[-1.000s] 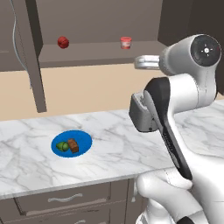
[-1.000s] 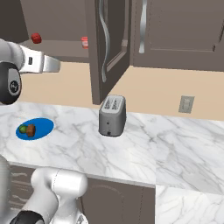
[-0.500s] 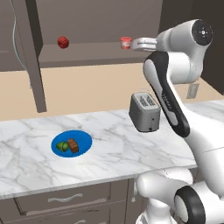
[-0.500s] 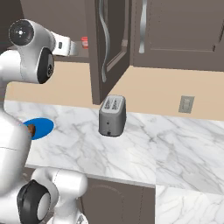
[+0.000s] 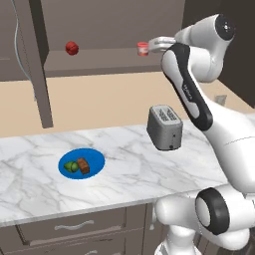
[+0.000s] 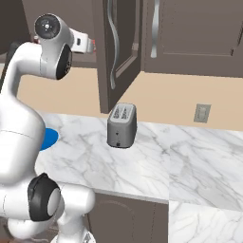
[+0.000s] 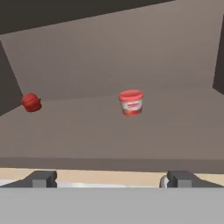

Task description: Pick the avocado and bread from the counter and place them on the plate. Then pick the jam from the cabinet and place it next to the plate. Lastly close the cabinet door.

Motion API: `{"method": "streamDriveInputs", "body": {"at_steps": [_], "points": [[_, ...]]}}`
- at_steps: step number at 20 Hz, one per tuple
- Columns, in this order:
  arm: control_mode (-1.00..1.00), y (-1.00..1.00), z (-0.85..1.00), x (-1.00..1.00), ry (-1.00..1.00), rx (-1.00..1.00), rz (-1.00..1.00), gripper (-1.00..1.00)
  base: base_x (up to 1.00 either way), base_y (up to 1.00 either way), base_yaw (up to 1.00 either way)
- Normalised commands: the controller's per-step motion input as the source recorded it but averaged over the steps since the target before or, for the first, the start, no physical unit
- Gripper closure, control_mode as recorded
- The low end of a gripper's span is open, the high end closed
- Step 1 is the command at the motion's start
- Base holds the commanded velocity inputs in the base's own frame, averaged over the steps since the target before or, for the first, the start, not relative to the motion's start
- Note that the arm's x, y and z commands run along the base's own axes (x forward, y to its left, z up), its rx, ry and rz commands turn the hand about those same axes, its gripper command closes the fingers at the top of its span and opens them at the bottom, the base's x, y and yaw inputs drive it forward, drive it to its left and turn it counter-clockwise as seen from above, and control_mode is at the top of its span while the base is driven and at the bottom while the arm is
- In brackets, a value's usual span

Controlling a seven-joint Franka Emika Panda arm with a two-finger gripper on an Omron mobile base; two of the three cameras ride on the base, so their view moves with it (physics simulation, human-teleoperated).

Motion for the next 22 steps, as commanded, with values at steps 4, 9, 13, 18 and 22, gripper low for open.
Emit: {"method": "streamDriveInputs", "body": {"at_steps": [4, 9, 13, 18, 22], "points": [[-1.0, 0.0, -0.05, 0.49, 0.08, 0.0, 0.0, -1.0, 0.0, 0.0, 0.0], [-1.0, 0.0, -0.11, 0.55, 0.11, 0.0, 0.0, -1.0, 0.0, 0.0, 0.0], [-1.0, 0.0, -0.04, 0.47, 0.07, -0.01, 0.0, -1.0, 0.0, 0.0, 0.0], [-1.0, 0.0, 0.0, 0.33, 0.0, -0.11, 0.0, -1.0, 0.0, 0.0, 0.0], [-1.0, 0.0, -0.14, 0.35, 0.0, -0.13, 0.0, -1.0, 0.0, 0.0, 0.0]]}}
